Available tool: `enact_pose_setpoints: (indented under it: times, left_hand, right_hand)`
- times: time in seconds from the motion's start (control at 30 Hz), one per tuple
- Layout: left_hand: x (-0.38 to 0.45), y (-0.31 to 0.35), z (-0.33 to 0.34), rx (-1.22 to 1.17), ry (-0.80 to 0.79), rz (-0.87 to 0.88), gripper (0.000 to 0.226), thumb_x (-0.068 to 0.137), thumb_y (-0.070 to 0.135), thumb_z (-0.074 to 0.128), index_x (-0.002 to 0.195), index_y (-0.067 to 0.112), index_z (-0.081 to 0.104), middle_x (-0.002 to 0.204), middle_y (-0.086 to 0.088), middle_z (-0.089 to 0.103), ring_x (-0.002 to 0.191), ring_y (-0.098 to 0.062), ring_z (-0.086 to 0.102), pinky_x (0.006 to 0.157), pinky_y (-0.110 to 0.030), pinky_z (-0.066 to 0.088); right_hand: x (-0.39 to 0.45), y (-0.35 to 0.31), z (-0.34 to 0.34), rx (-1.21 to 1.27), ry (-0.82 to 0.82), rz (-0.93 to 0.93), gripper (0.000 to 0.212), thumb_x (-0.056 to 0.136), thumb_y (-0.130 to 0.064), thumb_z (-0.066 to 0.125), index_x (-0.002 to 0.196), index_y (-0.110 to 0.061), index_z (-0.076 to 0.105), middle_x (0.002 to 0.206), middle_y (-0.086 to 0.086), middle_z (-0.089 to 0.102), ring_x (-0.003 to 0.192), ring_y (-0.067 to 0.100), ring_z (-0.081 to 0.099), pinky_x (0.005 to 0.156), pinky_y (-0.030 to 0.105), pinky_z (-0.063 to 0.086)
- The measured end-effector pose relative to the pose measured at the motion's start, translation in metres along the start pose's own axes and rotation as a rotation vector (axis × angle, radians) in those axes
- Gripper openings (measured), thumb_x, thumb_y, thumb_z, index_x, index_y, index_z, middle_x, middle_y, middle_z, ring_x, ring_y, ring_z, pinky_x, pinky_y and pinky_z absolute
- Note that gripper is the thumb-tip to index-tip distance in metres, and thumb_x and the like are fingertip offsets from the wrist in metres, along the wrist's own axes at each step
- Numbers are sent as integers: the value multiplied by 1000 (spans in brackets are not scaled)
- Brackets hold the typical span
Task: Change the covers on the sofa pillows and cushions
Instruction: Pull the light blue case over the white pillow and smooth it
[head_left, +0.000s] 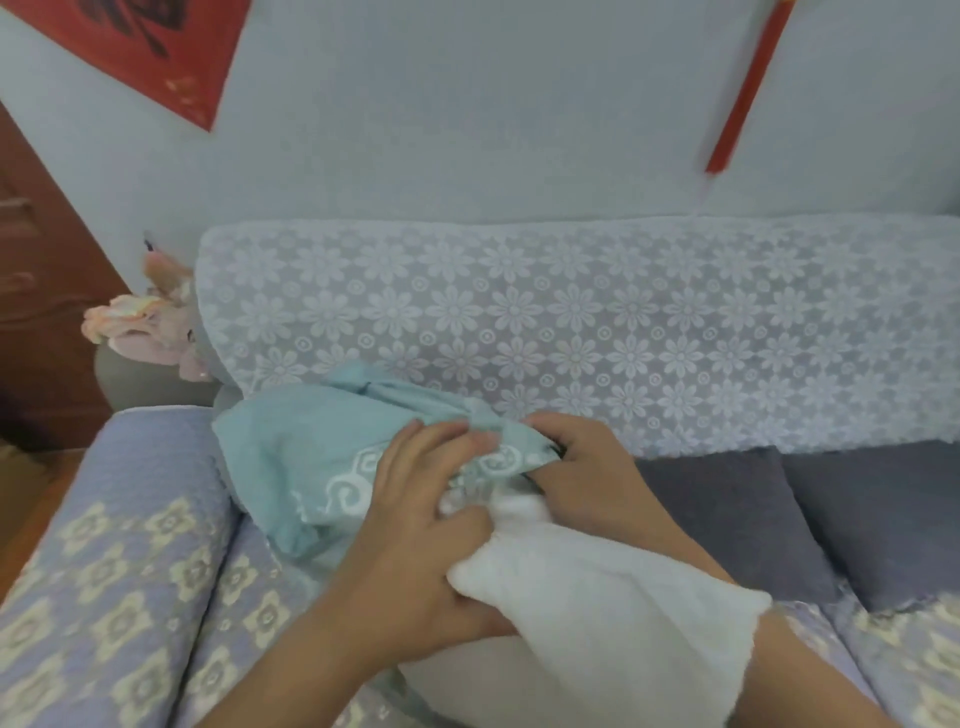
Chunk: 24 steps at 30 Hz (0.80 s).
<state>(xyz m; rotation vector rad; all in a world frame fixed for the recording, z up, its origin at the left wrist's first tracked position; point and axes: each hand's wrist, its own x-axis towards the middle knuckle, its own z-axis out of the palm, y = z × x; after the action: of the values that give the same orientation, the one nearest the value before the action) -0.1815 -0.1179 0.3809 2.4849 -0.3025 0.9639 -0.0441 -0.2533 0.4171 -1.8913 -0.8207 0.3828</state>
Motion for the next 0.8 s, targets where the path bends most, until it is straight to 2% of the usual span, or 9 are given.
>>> enact_pose_setpoints:
  times: [0.07, 0.13, 0.2, 0.3, 0.4, 0.5, 0.6, 0.7, 0.8]
  left_hand:
    - [-21, -9, 11, 45, -61, -49, 53, 87, 65, 66, 72, 14, 64, 123, -7, 61, 117, -29, 55, 104, -46, 37]
    - [-56, -19, 37, 129, -205, -76, 50, 89, 65, 64, 71, 18, 64, 100, 1, 63, 90, -24, 60, 84, -37, 42]
    - [-93, -25, 61, 204, -345, -148, 51, 91, 70, 56, 67, 24, 61, 80, 6, 55, 69, -21, 58, 67, -33, 35]
    - [-125, -22, 68, 278, -372, -282, 58, 94, 73, 43, 64, 26, 61, 70, 8, 48, 61, -18, 54, 61, -32, 35]
    - [-124, -11, 51, 231, -375, -338, 59, 96, 75, 35, 66, 28, 52, 77, 13, 45, 71, -14, 51, 65, -35, 41]
    - [-90, -4, 29, 177, -378, -433, 56, 102, 69, 23, 75, 30, 52, 100, 16, 49, 100, -10, 48, 88, -41, 39]
    - [-63, 13, 19, -18, -361, -256, 45, 101, 63, 40, 105, 22, 58, 137, 7, 52, 132, -12, 44, 110, -35, 31]
    - [-75, 28, 24, -114, -590, -138, 70, 89, 72, 54, 144, 32, 37, 159, 7, 35, 146, -10, 33, 120, -29, 24]
    - [-93, 22, 38, 124, -801, -318, 61, 88, 72, 39, 142, 43, 33, 155, 4, 35, 137, -23, 46, 109, -38, 42]
  right_hand:
    - [4, 28, 8, -387, 122, -248, 22, 71, -2, 66, 84, -20, 66, 79, -10, 60, 70, 8, 57, 61, 22, 45]
    - [-3, 78, 26, -761, 38, -262, 34, 57, -7, 75, 85, -18, 57, 84, -2, 56, 68, 21, 57, 49, 30, 41]
    - [-26, 143, 46, -911, -22, -37, 46, 55, -13, 83, 86, -18, 51, 85, 4, 54, 70, 26, 58, 48, 31, 37]
    - [-68, 195, 53, -761, 130, 468, 32, 89, -27, 64, 116, -22, 48, 116, 6, 50, 100, 27, 56, 65, 33, 39]
    - [-65, 183, 53, -548, 193, 483, 14, 93, -21, 55, 106, -22, 54, 105, -3, 59, 86, 18, 58, 65, 36, 45]
    - [-38, 142, 63, -92, 279, 427, 10, 89, -13, 55, 89, -21, 62, 87, -5, 67, 81, 17, 63, 70, 35, 53]
    - [-19, 111, 72, 126, 191, 379, 12, 88, -18, 56, 98, -17, 63, 95, -7, 66, 90, 13, 62, 77, 25, 50]
    - [-18, 105, 80, 94, 63, 404, 21, 95, 0, 52, 97, -20, 54, 88, -6, 58, 86, 13, 55, 70, 16, 45]
    - [-31, 119, 94, 98, 77, 440, 26, 92, -7, 45, 95, -31, 55, 100, -4, 62, 97, 18, 61, 82, 30, 49]
